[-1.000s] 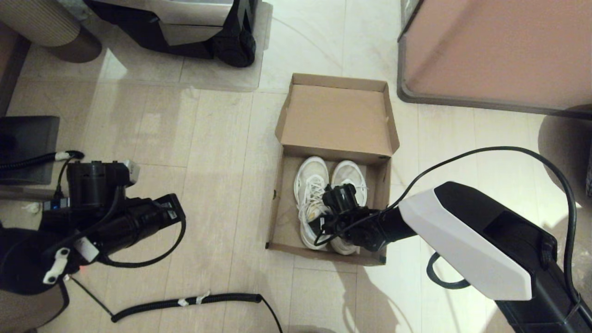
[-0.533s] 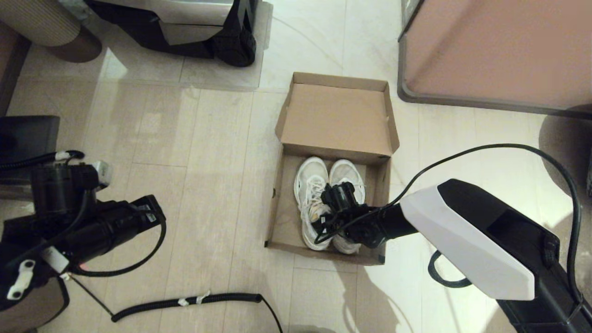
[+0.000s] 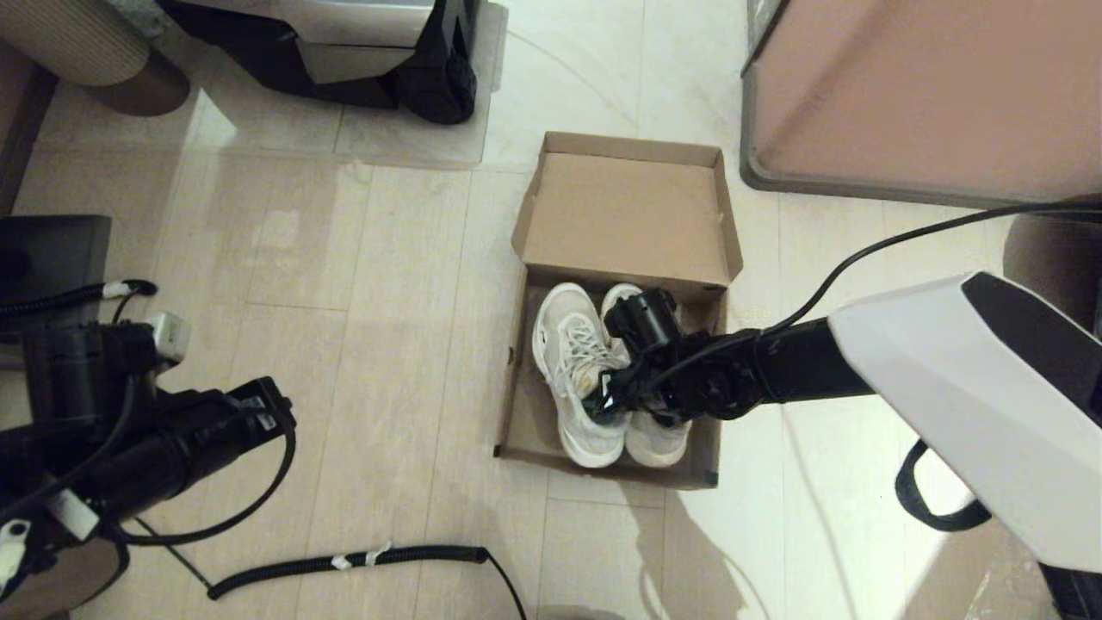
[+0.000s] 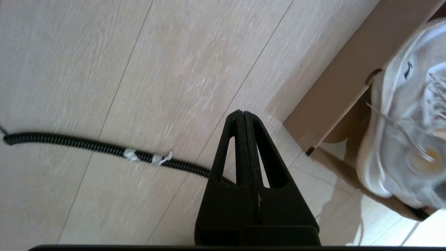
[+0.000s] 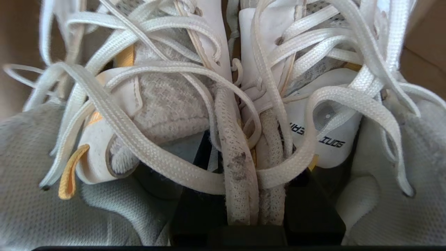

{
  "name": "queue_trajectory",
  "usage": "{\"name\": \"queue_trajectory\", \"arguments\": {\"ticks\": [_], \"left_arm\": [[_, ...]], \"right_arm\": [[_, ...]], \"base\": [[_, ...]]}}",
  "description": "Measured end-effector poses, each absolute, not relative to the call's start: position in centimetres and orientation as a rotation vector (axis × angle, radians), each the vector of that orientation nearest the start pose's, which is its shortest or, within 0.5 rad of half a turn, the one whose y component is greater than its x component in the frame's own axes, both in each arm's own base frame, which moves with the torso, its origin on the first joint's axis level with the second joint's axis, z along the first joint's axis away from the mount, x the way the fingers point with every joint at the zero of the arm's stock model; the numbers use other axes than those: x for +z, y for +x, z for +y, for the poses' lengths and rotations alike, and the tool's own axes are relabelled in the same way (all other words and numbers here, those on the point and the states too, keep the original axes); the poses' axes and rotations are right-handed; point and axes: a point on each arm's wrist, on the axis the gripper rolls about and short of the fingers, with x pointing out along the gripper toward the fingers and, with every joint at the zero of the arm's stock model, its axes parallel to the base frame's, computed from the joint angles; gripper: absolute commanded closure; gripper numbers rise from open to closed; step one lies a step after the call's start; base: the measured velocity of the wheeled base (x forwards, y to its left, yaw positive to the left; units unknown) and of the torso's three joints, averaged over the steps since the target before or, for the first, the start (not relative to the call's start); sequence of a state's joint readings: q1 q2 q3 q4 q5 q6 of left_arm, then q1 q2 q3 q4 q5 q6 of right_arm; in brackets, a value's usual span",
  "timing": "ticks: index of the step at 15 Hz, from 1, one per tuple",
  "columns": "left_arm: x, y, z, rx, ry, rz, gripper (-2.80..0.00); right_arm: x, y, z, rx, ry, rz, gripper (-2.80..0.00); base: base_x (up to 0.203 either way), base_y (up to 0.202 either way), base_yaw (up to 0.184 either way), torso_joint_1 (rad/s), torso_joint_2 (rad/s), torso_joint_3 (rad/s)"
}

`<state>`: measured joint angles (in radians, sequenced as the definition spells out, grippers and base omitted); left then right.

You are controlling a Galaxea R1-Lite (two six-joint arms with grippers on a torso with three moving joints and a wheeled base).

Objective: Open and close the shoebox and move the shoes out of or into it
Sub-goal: Put the shoes out of the shoe box

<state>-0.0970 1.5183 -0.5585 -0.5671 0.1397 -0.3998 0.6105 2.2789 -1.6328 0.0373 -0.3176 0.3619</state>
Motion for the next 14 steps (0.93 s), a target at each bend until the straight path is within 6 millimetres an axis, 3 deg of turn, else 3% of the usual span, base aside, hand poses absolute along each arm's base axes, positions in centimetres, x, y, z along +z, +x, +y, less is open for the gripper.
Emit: {"name": "queue_trajectory", "arguments": {"ticks": [5,14], "left_arm": [[16.0,24.1,-2.0,0.117,-0.349,0.37,0.0],[14.2,23.8,-2.0,0.117,-0.338,0.419,0.0]], "right_arm": [[16.8,33.8,25.2,0.235,0.068,0.702,0.0],[23.6,26.8,20.9,0.279,0.109,0.61,0.0]], "base": [[0.0,0.0,0.0,0.0,0.0,0.0],[0.0,0.0,0.0,0.0,0.0,0.0]]}}
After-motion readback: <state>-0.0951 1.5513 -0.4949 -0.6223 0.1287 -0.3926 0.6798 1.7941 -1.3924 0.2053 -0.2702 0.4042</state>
